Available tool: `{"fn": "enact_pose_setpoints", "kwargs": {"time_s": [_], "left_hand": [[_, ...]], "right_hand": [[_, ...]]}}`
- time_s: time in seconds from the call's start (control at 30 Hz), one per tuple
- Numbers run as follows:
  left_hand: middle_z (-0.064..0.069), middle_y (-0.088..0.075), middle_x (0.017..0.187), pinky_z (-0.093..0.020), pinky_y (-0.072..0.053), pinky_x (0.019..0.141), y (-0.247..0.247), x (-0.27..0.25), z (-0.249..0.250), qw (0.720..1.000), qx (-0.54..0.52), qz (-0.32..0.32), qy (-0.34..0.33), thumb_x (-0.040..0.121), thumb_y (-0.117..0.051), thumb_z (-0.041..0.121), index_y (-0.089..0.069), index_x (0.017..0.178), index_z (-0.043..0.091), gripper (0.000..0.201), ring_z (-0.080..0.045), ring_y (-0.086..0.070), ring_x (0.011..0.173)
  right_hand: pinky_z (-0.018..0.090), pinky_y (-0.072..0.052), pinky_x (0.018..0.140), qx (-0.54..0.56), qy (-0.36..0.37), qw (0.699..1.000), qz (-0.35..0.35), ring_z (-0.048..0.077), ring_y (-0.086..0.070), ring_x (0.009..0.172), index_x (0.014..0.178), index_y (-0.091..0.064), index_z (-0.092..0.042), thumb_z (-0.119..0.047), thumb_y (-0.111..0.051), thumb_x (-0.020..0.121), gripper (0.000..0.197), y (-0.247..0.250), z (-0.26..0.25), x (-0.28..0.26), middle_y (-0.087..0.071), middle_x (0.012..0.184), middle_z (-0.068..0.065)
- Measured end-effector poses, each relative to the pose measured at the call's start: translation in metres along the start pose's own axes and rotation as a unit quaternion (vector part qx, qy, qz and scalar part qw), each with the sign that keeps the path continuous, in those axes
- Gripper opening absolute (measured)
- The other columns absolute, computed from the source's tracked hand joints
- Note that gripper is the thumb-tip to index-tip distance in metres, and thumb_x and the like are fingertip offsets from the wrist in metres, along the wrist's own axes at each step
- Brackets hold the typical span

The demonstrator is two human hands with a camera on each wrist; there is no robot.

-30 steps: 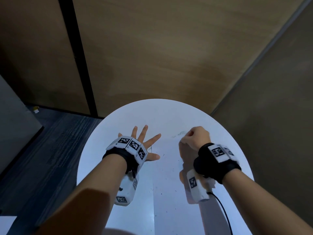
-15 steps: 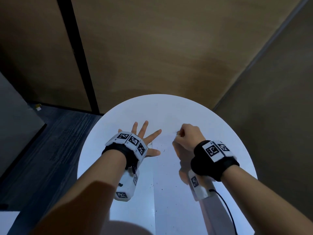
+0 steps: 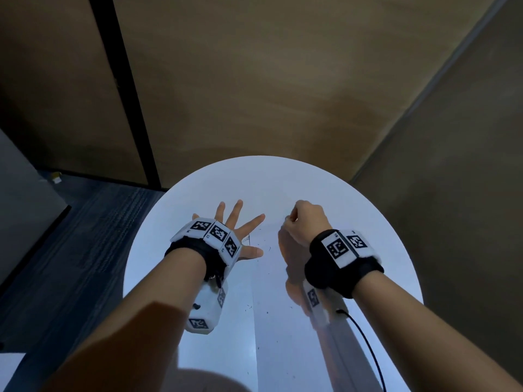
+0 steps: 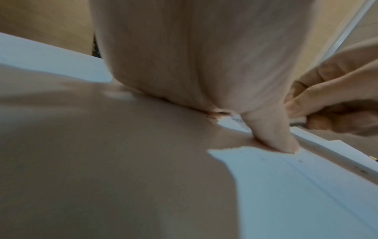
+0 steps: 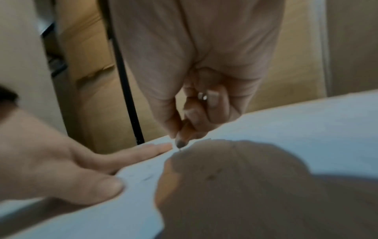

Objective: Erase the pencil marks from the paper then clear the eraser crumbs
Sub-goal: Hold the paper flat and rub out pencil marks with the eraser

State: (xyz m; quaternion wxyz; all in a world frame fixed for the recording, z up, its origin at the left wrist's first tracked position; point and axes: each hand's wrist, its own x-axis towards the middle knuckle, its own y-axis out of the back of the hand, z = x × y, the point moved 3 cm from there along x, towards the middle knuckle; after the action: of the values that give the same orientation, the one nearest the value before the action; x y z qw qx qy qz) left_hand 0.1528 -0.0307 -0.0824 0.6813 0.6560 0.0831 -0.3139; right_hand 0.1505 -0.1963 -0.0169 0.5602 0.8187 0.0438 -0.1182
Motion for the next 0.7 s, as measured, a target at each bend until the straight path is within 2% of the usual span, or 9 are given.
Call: {"fn": "enact_pose_setpoints", "kwargs": {"time_s": [0.1, 0.23, 0.3, 0.37, 0.5, 0.53, 0.63, 0.7], "left_hand": [[0.01, 0.037, 0.149, -0.07, -0.001, 0.105, 0.001, -0.001, 0.0, 1.0, -0.004, -0.001, -0.003, 0.076, -0.023, 0.084, 0.025, 0.129, 0.065, 0.075, -0.029, 0.025, 0.142], [0.012, 0.036, 0.15, -0.071, -0.001, 0.104, -0.001, -0.003, -0.001, 1.0, -0.012, 0.005, -0.004, 0.075, -0.024, 0.086, 0.023, 0.13, 0.066, 0.075, -0.028, 0.024, 0.142], [0.011, 0.036, 0.15, -0.071, 0.0, 0.104, 0.0, -0.002, 0.0, 1.0, -0.013, 0.006, -0.005, 0.076, -0.025, 0.085, 0.023, 0.13, 0.065, 0.075, -0.029, 0.024, 0.142], [0.011, 0.036, 0.15, -0.071, 0.0, 0.104, 0.001, -0.001, 0.0, 1.0, -0.015, 0.005, -0.007, 0.075, -0.025, 0.085, 0.024, 0.129, 0.065, 0.075, -0.029, 0.024, 0.142], [0.012, 0.036, 0.15, -0.071, 0.0, 0.104, -0.001, -0.002, -0.001, 1.0, -0.016, 0.002, -0.005, 0.074, -0.025, 0.086, 0.023, 0.129, 0.066, 0.076, -0.028, 0.024, 0.142], [0.012, 0.036, 0.15, -0.071, 0.0, 0.104, 0.0, -0.003, -0.001, 1.0, -0.014, 0.003, -0.006, 0.074, -0.025, 0.086, 0.023, 0.129, 0.066, 0.076, -0.028, 0.024, 0.142], [0.011, 0.037, 0.149, -0.07, -0.001, 0.105, 0.001, -0.004, 0.0, 1.0, -0.014, 0.004, -0.004, 0.076, -0.026, 0.084, 0.023, 0.13, 0.065, 0.076, -0.028, 0.024, 0.142], [0.011, 0.037, 0.149, -0.07, -0.001, 0.105, 0.002, -0.005, 0.0, 1.0, -0.013, 0.004, -0.003, 0.075, -0.026, 0.085, 0.023, 0.13, 0.065, 0.076, -0.028, 0.024, 0.142]], "right_hand": [[0.028, -0.038, 0.069, -0.003, 0.01, 0.999, -0.04, 0.021, -0.05, 0.084, 0.079, -0.048, -0.013, -0.016, -0.055, 0.088, 0.011, -0.001, 0.005, -0.005, -0.059, 0.098, 0.009], [0.033, -0.045, 0.073, -0.015, -0.021, 1.0, 0.014, 0.031, -0.056, 0.092, 0.085, -0.049, -0.008, -0.017, -0.049, 0.092, 0.011, 0.011, 0.023, -0.005, -0.059, 0.102, 0.016], [0.026, -0.043, 0.066, 0.0, 0.005, 1.0, -0.007, 0.026, -0.054, 0.088, 0.087, -0.052, -0.009, -0.018, -0.053, 0.09, 0.01, 0.008, 0.02, -0.009, -0.058, 0.097, 0.01], [0.019, -0.035, 0.056, 0.003, 0.032, 0.998, -0.048, 0.02, -0.049, 0.083, 0.083, -0.049, -0.013, -0.019, -0.056, 0.088, 0.011, 0.002, 0.017, -0.015, -0.053, 0.089, 0.003], [0.029, -0.038, 0.066, -0.029, 0.01, 1.0, 0.0, 0.026, -0.051, 0.081, 0.071, -0.04, -0.015, -0.019, -0.048, 0.093, 0.024, 0.011, 0.028, -0.011, -0.052, 0.088, 0.008], [0.027, -0.037, 0.064, -0.026, 0.012, 1.0, 0.001, 0.025, -0.05, 0.08, 0.069, -0.039, -0.017, -0.019, -0.049, 0.093, 0.026, 0.011, 0.03, -0.012, -0.052, 0.087, 0.007], [0.017, -0.029, 0.052, -0.025, 0.042, 0.997, -0.06, 0.017, -0.044, 0.078, 0.071, -0.041, -0.019, -0.019, -0.053, 0.091, 0.024, 0.005, 0.024, -0.022, -0.045, 0.076, -0.005], [0.02, -0.032, 0.056, -0.027, 0.041, 0.997, -0.058, 0.018, -0.044, 0.079, 0.074, -0.043, -0.017, -0.019, -0.053, 0.091, 0.02, 0.003, 0.026, -0.021, -0.045, 0.076, -0.005]]}}
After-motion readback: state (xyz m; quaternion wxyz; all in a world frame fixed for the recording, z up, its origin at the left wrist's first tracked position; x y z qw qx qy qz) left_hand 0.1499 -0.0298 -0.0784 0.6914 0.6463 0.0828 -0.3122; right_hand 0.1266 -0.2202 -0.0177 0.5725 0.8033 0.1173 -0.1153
